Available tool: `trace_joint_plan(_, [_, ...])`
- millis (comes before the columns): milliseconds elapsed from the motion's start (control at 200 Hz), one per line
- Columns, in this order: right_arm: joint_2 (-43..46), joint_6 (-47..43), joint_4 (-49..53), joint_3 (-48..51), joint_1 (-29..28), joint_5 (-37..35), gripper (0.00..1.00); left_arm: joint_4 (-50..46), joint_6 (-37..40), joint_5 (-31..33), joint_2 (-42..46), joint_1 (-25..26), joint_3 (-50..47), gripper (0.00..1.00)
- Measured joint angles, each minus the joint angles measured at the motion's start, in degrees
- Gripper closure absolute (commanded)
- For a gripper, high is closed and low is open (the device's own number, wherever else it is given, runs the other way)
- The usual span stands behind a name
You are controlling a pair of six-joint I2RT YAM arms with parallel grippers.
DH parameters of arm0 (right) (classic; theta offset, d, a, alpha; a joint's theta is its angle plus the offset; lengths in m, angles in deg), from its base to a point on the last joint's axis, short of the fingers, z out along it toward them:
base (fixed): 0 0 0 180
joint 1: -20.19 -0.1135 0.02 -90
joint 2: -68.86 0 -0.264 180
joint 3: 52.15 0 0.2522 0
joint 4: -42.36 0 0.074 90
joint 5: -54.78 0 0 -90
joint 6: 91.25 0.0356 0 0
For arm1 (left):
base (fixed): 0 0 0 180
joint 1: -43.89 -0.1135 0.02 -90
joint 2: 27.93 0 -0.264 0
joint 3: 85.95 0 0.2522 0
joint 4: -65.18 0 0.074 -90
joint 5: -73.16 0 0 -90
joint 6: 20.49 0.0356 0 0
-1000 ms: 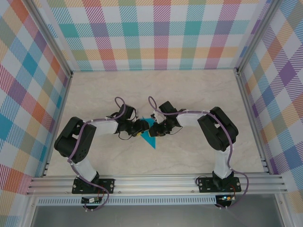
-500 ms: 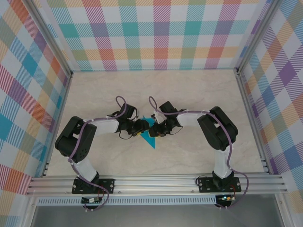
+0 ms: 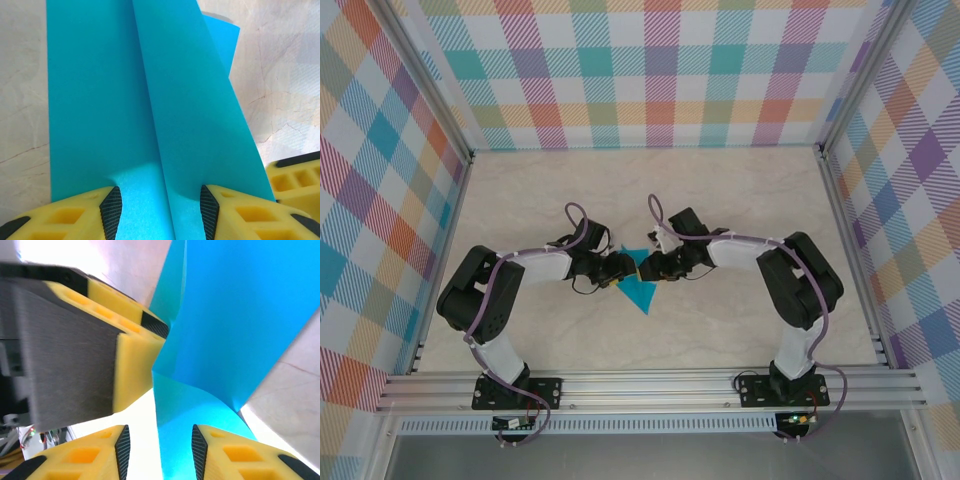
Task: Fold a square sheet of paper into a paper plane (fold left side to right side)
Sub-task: Fourth fold the wing at the center of the table.
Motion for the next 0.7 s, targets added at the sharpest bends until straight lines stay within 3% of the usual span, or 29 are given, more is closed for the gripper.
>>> trace_joint_plan(230, [1.66,0.2,0.39,0.5,1.77,-0.33,0.55,-0.28,0.02,0.02,-0.02,0.0,0.13,0.51])
trace_joint_plan(700, [2.73,0.98,4.07,2.27,-8.31,-13.57,0.56,-0.66,0.22,0.04,-0.02,0.0,0.35,0.51])
